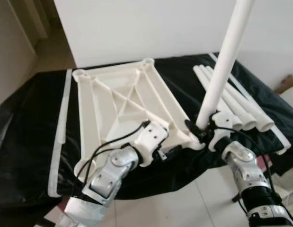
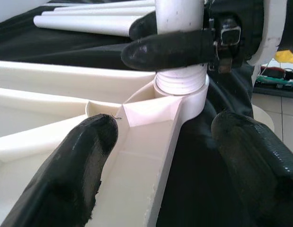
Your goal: Building children table
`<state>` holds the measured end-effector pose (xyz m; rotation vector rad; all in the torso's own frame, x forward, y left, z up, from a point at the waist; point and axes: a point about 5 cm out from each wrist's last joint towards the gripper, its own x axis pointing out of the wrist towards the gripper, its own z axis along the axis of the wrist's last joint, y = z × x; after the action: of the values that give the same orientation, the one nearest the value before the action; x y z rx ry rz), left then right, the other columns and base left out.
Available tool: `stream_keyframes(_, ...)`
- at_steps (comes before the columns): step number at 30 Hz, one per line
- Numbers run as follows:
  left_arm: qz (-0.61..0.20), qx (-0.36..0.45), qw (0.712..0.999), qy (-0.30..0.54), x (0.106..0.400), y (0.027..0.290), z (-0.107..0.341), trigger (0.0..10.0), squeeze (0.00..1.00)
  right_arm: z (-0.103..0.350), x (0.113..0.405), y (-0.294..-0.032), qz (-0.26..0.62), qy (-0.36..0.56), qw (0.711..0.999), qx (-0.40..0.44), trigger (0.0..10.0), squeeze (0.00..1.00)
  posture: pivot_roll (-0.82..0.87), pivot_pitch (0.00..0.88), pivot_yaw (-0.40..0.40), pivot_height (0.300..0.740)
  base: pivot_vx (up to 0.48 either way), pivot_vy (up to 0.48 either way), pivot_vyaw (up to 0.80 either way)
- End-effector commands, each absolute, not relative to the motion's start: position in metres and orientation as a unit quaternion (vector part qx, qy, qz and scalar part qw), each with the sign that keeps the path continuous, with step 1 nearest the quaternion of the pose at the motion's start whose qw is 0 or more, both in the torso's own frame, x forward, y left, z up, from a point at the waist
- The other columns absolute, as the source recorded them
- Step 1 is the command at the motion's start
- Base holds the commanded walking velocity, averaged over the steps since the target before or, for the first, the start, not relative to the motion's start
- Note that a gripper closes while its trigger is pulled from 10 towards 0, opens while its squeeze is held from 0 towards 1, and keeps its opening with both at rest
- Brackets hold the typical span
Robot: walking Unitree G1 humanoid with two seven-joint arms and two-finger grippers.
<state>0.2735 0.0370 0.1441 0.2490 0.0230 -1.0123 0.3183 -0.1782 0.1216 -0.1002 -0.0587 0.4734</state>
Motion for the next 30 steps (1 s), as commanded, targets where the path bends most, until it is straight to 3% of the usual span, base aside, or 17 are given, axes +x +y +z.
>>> stream_keyframes(1, -0.491, 0.122, 0.862, 0.019, 0.274, 0.039, 0.14, 10.0, 0.0, 0.093, 0.311, -0.173, 0.212, 0.038, 0.975, -0.055, 10.0, 0.0, 0.03, 0.0, 0.021, 0.74, 0.0, 0.0, 0.0)
stream_keyframes(5, -0.473, 0.124, 0.872, 0.026, 0.276, 0.04, 0.137, 10.0, 0.0, 0.088, 0.31, -0.17, 0.174, 0.053, 0.981, -0.066, 10.0, 0.0, 0.03, 0.0, 0.015, 0.74, 0.0, 0.0, 0.0)
stream_keyframes(8, -0.436, 0.097, 0.894, 0.042, 0.281, 0.043, 0.132, 10.0, 0.0, 0.08, 0.305, -0.168, 0.089, 0.067, 0.993, -0.035, 10.0, 0.0, 0.03, 0.0, 0.019, 0.74, 0.0, 0.0, 0.0)
stream_keyframes(9, -0.434, 0.096, 0.895, 0.043, 0.281, 0.043, 0.132, 10.0, 0.0, 0.08, 0.305, -0.168, 0.083, 0.068, 0.994, -0.033, 10.0, 0.0, 0.03, 0.0, 0.019, 0.74, 0.0, 0.0, 0.0)
stream_keyframes(10, -0.431, 0.093, 0.896, 0.054, 0.281, 0.044, 0.13, 10.0, 0.0, 0.076, 0.301, -0.172, 0.003, 0.072, 0.997, -0.019, 10.0, 0.0, 0.03, 0.0, 0.019, 0.74, 0.0, 0.0, 0.0)
stream_keyframes(17, -0.431, 0.094, 0.895, 0.065, 0.281, 0.044, 0.125, 10.0, 0.0, 0.068, 0.287, -0.17, -0.117, 0.083, 0.99, 0.0, 10.0, 0.0, 0.04, 0.0, 0.015, 0.74, 0.0, 0.0, 0.0)
stream_keyframes(24, -0.443, 0.064, 0.891, 0.076, 0.276, 0.037, 0.122, 10.0, 0.0, 0.069, 0.278, -0.145, -0.123, 0.081, 0.988, 0.039, 10.0, 0.0, 0.02, 0.0, 0.018, 0.74, 0.0, 0.0, 0.0)
stream_keyframes(30, -0.447, 0.096, 0.887, 0.067, 0.275, 0.032, 0.118, 10.0, 0.0, 0.075, 0.276, -0.146, -0.126, 0.065, 0.99, 0.029, 10.0, 0.0, 0.0, 0.0, 0.024, 0.74, 0.0, 0.0, 0.0)
